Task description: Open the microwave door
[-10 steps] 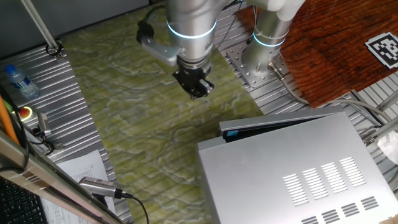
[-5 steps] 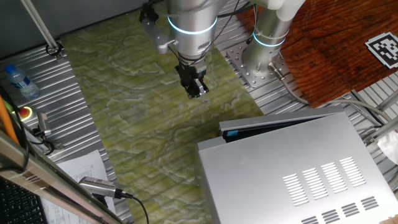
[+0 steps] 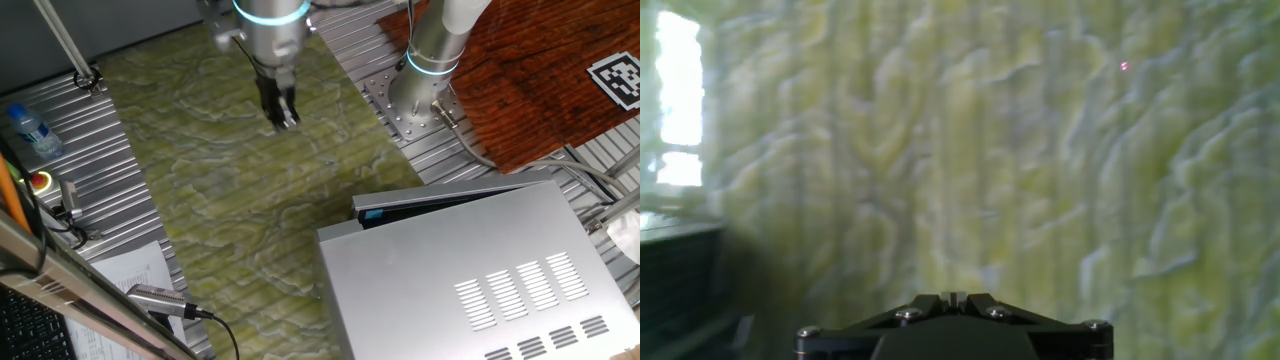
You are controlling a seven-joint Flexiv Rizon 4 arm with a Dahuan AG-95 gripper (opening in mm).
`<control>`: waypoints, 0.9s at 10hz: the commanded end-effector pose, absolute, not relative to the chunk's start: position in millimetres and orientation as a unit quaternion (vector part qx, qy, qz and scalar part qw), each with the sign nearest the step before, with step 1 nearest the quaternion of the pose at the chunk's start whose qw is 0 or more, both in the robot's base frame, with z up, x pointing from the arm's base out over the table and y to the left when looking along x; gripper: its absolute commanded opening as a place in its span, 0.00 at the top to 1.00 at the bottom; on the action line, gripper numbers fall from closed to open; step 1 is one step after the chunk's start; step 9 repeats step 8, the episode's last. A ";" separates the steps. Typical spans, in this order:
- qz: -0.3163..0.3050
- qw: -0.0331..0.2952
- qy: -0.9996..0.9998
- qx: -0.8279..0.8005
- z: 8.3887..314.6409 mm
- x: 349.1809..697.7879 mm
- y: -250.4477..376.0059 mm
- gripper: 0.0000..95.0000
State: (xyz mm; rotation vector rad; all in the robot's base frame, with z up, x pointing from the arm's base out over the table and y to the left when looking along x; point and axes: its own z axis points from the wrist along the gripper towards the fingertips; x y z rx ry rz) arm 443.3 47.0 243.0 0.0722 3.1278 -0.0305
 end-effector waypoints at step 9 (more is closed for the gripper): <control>-0.014 0.014 1.000 -0.024 244.6 442.1 34.3 1.00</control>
